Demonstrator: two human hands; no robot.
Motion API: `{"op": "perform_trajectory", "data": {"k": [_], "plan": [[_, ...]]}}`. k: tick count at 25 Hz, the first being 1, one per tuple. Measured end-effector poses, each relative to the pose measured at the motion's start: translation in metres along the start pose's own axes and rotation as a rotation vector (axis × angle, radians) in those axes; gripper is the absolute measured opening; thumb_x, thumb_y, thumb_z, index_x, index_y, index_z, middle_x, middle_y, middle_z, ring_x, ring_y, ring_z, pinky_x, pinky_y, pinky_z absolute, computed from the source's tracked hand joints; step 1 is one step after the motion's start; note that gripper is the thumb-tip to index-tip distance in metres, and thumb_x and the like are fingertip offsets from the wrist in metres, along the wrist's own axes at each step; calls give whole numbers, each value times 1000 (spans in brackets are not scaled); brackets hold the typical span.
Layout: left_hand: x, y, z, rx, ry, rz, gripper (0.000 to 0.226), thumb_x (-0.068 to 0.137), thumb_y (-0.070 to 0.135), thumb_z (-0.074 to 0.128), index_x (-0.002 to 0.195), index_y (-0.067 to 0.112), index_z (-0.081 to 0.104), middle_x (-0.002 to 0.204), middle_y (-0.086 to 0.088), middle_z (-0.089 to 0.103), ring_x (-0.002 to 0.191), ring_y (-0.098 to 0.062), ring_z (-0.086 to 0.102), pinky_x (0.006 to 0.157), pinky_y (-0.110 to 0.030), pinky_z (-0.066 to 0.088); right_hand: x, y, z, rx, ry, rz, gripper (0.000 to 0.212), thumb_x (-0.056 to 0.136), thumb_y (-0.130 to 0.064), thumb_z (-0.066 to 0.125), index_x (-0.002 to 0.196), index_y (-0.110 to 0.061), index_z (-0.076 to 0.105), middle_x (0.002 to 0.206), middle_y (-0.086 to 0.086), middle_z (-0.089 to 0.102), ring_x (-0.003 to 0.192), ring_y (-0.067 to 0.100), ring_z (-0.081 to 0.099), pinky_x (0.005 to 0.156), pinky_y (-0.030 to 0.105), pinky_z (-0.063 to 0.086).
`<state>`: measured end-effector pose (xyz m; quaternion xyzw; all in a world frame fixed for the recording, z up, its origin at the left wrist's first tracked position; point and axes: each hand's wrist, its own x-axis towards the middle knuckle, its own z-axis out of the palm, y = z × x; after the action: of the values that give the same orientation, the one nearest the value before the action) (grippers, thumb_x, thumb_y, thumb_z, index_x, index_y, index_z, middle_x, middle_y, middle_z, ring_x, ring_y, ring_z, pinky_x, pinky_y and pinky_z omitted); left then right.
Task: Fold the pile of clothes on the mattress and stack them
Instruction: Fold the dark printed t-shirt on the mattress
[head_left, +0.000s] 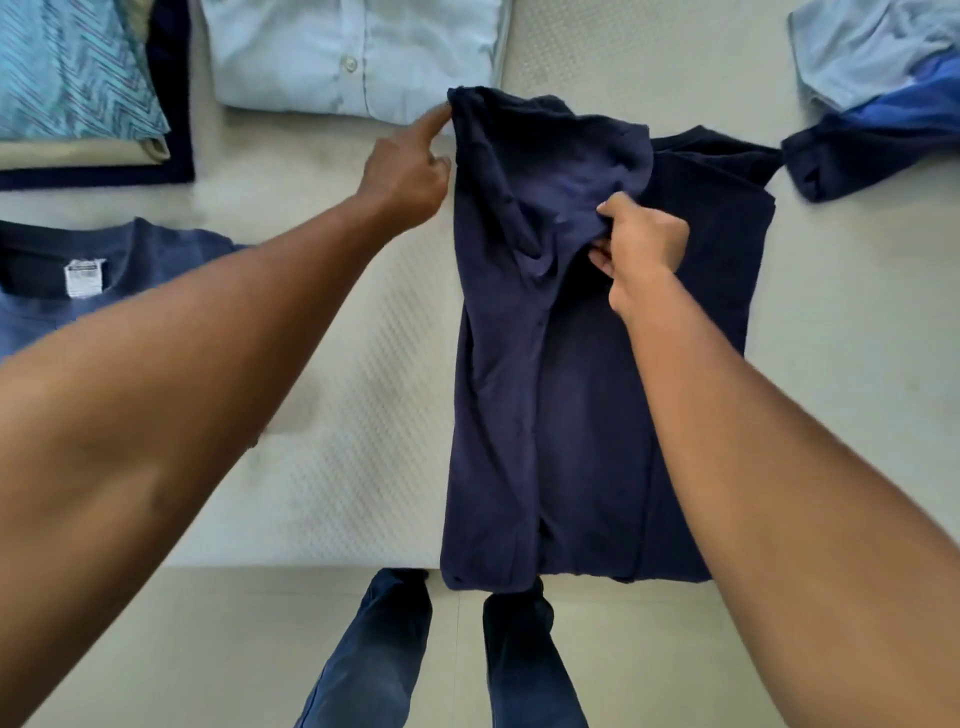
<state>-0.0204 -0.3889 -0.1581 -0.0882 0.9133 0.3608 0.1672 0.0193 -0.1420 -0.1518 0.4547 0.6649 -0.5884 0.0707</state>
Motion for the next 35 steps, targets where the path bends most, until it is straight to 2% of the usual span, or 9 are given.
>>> {"op": "perform_trajectory", "data": {"k": [5, 9, 13, 16, 22, 27, 30, 32, 35], "plan": [[37, 17, -1, 203, 85, 207, 64, 101, 29, 57, 158, 37, 29, 122, -8, 63, 111, -23, 59, 97, -39, 47, -6, 27, -33, 286, -32, 62, 18, 66, -32, 76, 75, -21, 65, 86, -9, 61, 83, 15, 56, 77, 34, 44], [58, 22, -1, 272, -45, 273, 43, 96, 35, 63, 139, 32, 54, 130, -5, 67, 116, -27, 64, 99, -40, 52, 31, 15, -23, 128, -135, 154, 92, 59, -59, 90, 134, -13, 62, 127, 3, 70, 111, 18, 67, 98, 37, 56], [69, 32, -8, 241, 76, 293, 27, 95, 38, 66, 117, 25, 70, 110, -3, 72, 98, -22, 68, 81, -28, 49, 28, -4, -17, 45, 60, -159, 16, 90, -21, 74, 88, -10, 62, 86, -1, 63, 72, 8, 53, 69, 24, 48], [77, 45, -2, 330, 175, 323, 40, 92, 57, 64, 110, 21, 71, 104, -3, 72, 96, -19, 67, 77, -28, 43, 26, 3, -31, 154, 369, -272, 6, 94, -15, 64, 89, -14, 61, 84, -6, 63, 73, 10, 58, 72, 21, 44], [65, 50, 21, 463, 142, 294, 50, 96, 57, 55, 131, 21, 60, 130, -13, 61, 119, -35, 60, 99, -45, 48, 38, 27, -51, -55, 208, -114, 23, 94, -18, 64, 116, -12, 63, 115, -1, 69, 97, 12, 67, 83, 26, 54], [65, 52, 19, 378, 277, 146, 43, 93, 52, 64, 120, 18, 66, 123, -7, 68, 115, -26, 64, 93, -36, 47, 41, 26, -56, -123, 351, -223, 24, 102, -20, 57, 122, -7, 62, 112, -1, 67, 80, -1, 60, 66, 4, 43], [34, 43, 34, 312, 414, 76, 62, 96, 62, 51, 136, 15, 52, 134, -7, 58, 119, -20, 59, 99, -27, 42, 16, 35, -57, -214, 402, -297, 44, 97, -29, 63, 135, -10, 53, 120, -2, 62, 104, 12, 62, 78, 9, 42], [-11, 23, 54, 164, 414, 38, 56, 96, 60, 51, 129, 14, 53, 119, -4, 62, 104, -18, 63, 86, -25, 43, -5, 51, -58, -368, 493, -525, 48, 86, -23, 64, 132, -12, 54, 123, -1, 61, 110, 13, 59, 95, 24, 45], [-101, -9, 89, -2, 217, -119, 42, 96, 57, 58, 103, 16, 58, 84, 3, 66, 82, -21, 65, 72, -27, 39, -50, 98, -52, -320, 332, -557, 38, 81, -15, 66, 118, -9, 62, 109, 4, 62, 83, 9, 58, 86, 36, 55]]}}
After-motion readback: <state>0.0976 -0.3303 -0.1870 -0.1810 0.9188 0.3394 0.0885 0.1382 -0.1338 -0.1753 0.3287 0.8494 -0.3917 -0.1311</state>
